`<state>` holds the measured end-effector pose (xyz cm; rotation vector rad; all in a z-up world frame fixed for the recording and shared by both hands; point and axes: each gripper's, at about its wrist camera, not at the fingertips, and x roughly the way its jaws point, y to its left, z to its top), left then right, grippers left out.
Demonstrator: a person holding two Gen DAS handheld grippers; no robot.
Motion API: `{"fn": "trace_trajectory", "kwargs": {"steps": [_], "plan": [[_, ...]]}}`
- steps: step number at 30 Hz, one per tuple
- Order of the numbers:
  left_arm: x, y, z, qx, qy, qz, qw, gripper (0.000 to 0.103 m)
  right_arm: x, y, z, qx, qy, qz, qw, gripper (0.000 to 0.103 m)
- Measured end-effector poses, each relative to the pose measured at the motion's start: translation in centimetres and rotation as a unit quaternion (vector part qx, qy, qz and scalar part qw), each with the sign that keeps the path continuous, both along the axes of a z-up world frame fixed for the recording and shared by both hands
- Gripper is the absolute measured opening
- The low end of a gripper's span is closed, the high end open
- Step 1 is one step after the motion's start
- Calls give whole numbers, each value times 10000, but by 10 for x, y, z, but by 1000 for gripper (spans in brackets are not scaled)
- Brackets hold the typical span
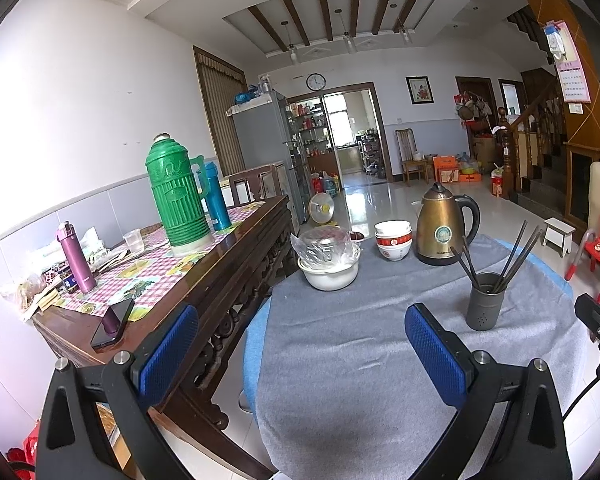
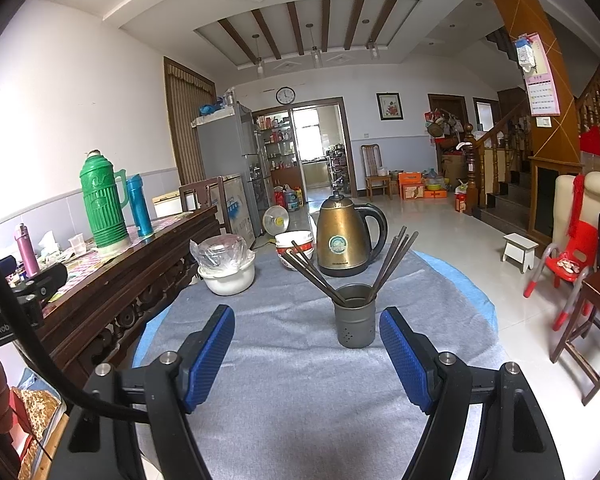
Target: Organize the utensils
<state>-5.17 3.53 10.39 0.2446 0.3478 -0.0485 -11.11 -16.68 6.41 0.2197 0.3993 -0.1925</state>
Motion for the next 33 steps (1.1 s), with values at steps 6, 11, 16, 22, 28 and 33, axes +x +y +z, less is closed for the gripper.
{"fn": "trace_trajectory", "kwargs": {"steps": [6,11,16,22,28,33], "plan": [[0,2,1,-31,12,22,10000,103,2,0,0,12,14,1,10000,79],[1,1,-1,-11,52,30,10000,103,5,0,-2,11,51,11,10000,79],[3,2,-2,-20,69,53,10000,103,5,0,-2,11,48,6,10000,79],[4,1,-2,-33,82,47,10000,103,4,-2,-4,16,55,-14,10000,79],[4,0,-2,-36,99,42,9999,103,3,-4,-4,12,54,-34,10000,79],[8,-5,-4,-63,123,18,9999,103,3,-8,-3,1,52,-80,10000,79]]}}
